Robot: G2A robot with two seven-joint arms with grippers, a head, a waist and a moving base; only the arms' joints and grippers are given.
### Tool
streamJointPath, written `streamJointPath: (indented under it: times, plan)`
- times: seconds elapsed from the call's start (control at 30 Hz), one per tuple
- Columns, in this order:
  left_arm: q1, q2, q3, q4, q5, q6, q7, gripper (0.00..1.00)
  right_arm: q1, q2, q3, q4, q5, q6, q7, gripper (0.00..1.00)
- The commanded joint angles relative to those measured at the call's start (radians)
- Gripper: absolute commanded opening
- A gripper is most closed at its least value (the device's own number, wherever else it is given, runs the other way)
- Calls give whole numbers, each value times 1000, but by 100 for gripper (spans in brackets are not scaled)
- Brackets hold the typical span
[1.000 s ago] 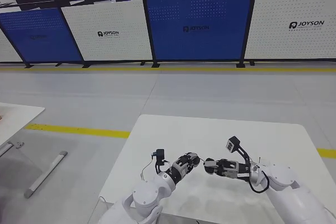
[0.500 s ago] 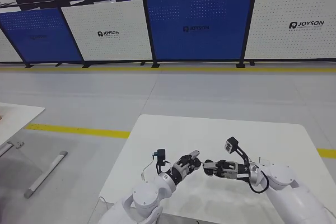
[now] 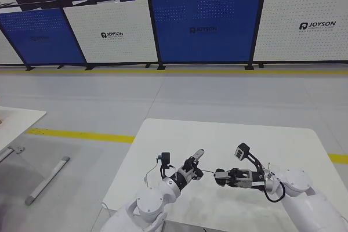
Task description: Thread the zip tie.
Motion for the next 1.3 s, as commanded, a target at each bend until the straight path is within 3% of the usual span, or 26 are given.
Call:
streamJointPath:
  times: [0.0, 0.63, 0.77, 0.93, 1.1, 1.27]
  plan:
    - [9, 2, -8, -5, 3, -10, -12, 100, 19, 1, -2, 9, -15, 38, 19, 0]
    - [11, 2, -9, -6, 1, -13, -16, 100, 19, 1, -2, 9, -15, 38, 19, 0]
    - [11, 2, -9, -6, 1, -13, -16, 100, 14, 2, 14, 1, -23, 24, -41, 0]
    - [11, 2, -9, -6, 1, -13, -16, 100, 66, -11, 5, 63, -6, 32, -28, 0]
    - [11, 2, -9, -6, 1, -13, -16, 100, 144, -49, -65, 168, 31, 58, 22, 0]
    - [11, 2, -9, -6, 1, -13, -16, 100, 150, -54, -70, 179, 36, 51, 24, 0]
